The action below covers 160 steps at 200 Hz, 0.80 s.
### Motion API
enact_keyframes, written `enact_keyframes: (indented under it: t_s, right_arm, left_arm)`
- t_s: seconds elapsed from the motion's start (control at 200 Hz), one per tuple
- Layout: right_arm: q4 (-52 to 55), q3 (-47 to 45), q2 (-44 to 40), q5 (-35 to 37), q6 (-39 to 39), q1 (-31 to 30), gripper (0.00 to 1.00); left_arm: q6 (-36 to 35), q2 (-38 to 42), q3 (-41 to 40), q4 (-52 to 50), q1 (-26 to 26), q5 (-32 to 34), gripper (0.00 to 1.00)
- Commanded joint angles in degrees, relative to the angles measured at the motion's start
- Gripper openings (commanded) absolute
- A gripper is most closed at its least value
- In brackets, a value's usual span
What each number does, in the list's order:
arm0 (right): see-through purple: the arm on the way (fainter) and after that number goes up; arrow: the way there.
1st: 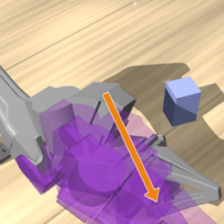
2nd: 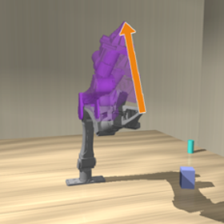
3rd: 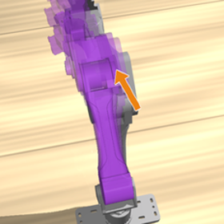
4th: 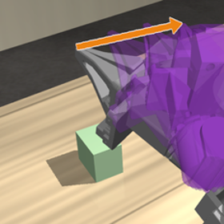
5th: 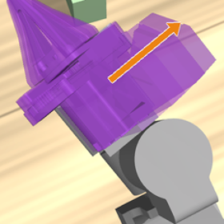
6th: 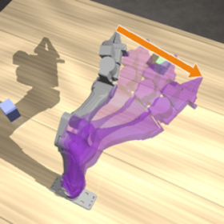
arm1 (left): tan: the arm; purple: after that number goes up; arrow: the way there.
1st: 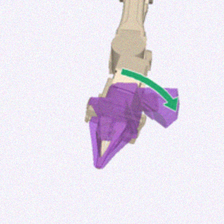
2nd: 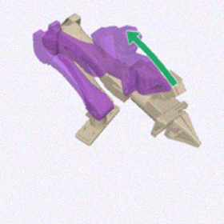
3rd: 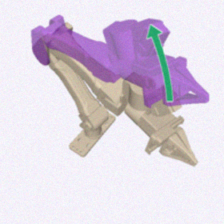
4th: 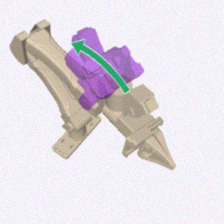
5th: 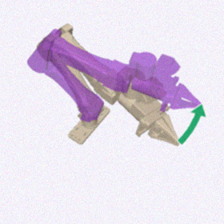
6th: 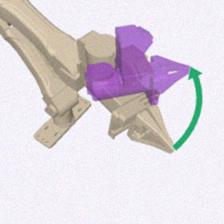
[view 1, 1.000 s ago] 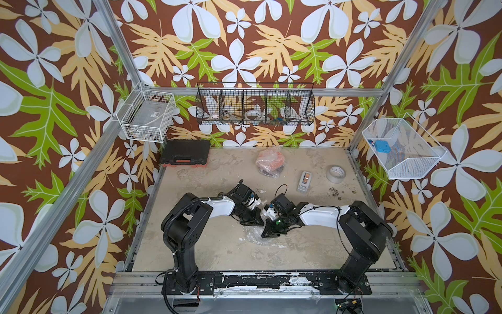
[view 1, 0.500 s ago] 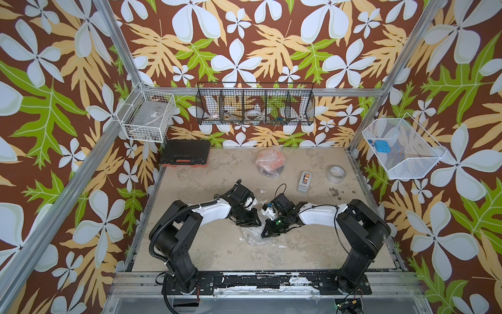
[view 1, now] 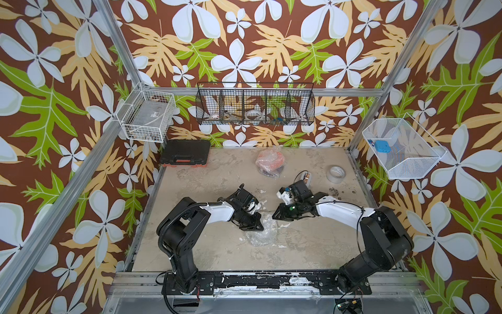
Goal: Wrap dinner plates in bubble wrap
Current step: Wrap the plate in the bubble wrap, then pull the tape from the tape cutter.
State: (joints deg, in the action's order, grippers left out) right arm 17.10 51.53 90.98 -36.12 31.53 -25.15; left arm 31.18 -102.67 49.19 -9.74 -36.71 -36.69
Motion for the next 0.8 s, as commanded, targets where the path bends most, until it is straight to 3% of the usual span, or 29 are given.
enact_keyframes:
  t_s: [0.0, 0.17, 0.325, 0.796]
  right_arm:
    - [-4.78, 0.13, -0.42, -6.92, 0.19, 7.61, 0.27]
    - [-16.44, 1.73, 2.34, -14.96, 5.34, 24.37, 0.35]
    - [-18.96, 6.09, 7.31, -15.24, 5.40, 32.84, 0.41]
    - [-20.57, 8.77, 18.58, -16.44, 3.75, 34.83, 0.39]
  left_arm:
    - [-1.11, -0.52, -0.94, -7.49, -0.25, 7.60, 0.05]
    - [-1.05, 0.69, -1.71, -6.99, -0.22, 7.41, 0.05]
    - [-0.58, 1.50, -2.42, -6.22, -0.25, 7.13, 0.06]
    - [-0.27, 1.60, -2.34, -6.00, -0.20, 6.35, 0.06]
